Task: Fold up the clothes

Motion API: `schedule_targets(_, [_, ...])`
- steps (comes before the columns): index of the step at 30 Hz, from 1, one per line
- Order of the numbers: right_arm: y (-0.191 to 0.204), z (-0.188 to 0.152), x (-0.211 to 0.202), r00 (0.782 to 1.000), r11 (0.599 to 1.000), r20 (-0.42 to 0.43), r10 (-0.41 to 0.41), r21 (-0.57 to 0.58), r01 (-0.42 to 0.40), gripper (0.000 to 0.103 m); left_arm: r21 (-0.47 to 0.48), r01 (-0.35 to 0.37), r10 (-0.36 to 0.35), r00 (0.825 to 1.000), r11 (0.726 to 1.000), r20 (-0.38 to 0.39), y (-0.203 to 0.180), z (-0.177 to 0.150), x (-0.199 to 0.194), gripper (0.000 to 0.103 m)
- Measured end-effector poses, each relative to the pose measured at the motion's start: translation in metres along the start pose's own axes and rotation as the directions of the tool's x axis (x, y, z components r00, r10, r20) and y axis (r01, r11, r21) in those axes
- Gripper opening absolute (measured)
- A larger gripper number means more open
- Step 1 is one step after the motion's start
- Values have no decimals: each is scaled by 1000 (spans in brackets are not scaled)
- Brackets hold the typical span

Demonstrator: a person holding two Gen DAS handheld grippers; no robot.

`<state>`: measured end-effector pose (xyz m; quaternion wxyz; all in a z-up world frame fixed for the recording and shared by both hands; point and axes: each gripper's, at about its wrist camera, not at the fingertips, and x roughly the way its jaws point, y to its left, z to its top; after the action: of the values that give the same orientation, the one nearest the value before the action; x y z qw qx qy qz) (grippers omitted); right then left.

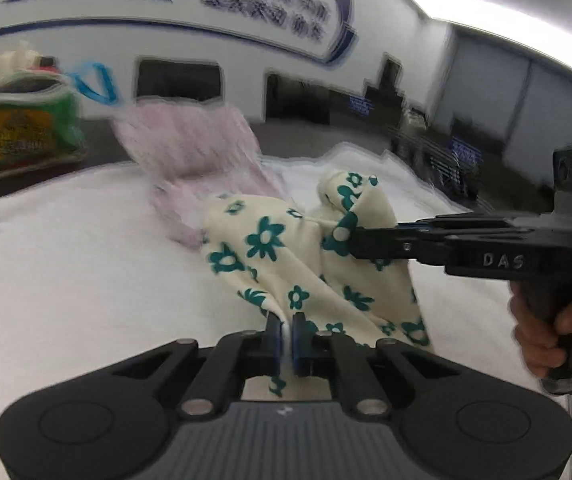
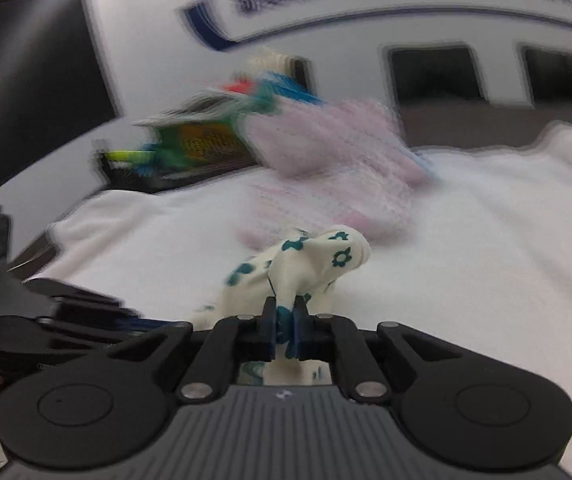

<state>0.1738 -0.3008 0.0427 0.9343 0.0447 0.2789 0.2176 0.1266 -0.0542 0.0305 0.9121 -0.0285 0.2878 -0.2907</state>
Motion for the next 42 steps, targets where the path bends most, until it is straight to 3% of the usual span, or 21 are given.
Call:
schedule_targets(2, [30, 17, -1, 998, 996, 46, 53, -80, -49, 7, -8, -59, 60, 995, 998, 74, 8, 4, -33, 4])
schedule_targets(5, [63, 48, 9, 988, 980, 90, 129, -161, -113, 7, -27, -140, 143, 982, 990, 122, 28, 16, -68, 4])
schedule_targets(9, [91, 86, 55, 987, 968, 89, 131, -228, -108, 6, -56, -308, 312, 943, 950, 116, 64, 33, -67, 4])
schedule_targets(11, [92, 98, 94, 995, 976, 53, 81, -209, -68, 7, -98, -404, 412, 908, 909, 75, 86, 35, -50, 6])
schedule_targets(13, [87, 102, 135, 999, 983, 9, 50, -175, -47, 11, -123, -532, 530, 847, 838, -49, 106, 29, -25, 10])
schedule_targets(14, [84, 99, 155, 999, 988, -32, 20, -155, -25, 15, -120, -551, 542, 834, 826, -104, 109, 22, -20, 11])
schedule_targets(15, [82, 95, 175, 997, 991, -75, -10, -135, 0, 26, -118, -547, 531, 835, 829, -141, 111, 13, -21, 11])
schedule_targets(17, [87, 84, 188, 989, 982, -124, -83, -177, 60, 28, -108, -513, 496, 855, 852, -148, 103, -3, -40, 15])
schedule_targets(18, [91, 79, 181, 989, 975, -115, -91, -213, 65, 32, -108, -495, 480, 866, 862, -140, 95, -13, -56, 25])
schedule_targets(19, [95, 74, 169, 991, 968, -90, -95, -241, 71, 44, -120, -479, 465, 876, 869, -128, 85, -25, -75, 40])
schedule_targets(22, [101, 53, 107, 995, 961, -32, -89, -266, 78, 59, -182, -395, 391, 918, 900, -61, 52, -69, -130, 59])
schedule_targets(23, [99, 40, 87, 997, 969, -62, -52, -246, 35, 60, -199, -365, 364, 930, 909, -43, 41, -85, -145, 60])
schedule_targets(26, [94, -5, 28, 984, 980, -163, 66, -178, -95, 60, -209, -336, 334, 942, 918, -46, 0, -132, -180, 60])
schedule_targets(29, [91, -59, -23, 970, 983, -202, 133, -95, -155, 60, -199, -297, 292, 955, 934, -53, -32, -157, -191, 60])
schedule_targets(33, [99, -113, -68, 943, 974, -249, 222, 18, -225, 60, -113, -336, 330, 941, 935, -67, -54, -167, -184, 60])
schedule_targets(35, [109, -126, -80, 948, 973, -228, 224, -4, -231, 60, -98, -351, 345, 936, 931, -75, -61, -172, -180, 59])
schedule_targets(38, [121, -141, -92, 951, 974, -223, 215, -16, -224, 59, -99, -340, 335, 940, 935, -63, -70, -178, -181, 50])
schedule_targets(40, [126, -148, -95, 956, 976, -208, 207, -28, -217, 57, -101, -340, 335, 940, 935, -59, -72, -182, -181, 22])
schedule_targets(41, [128, -152, -96, 962, 978, -193, 194, -37, -205, 51, -100, -346, 342, 938, 933, -57, -73, -184, -180, 17])
schedule_targets(42, [130, -153, -97, 966, 980, -186, 181, -49, -193, 36, -97, -356, 353, 934, 929, -55, -73, -185, -182, 8])
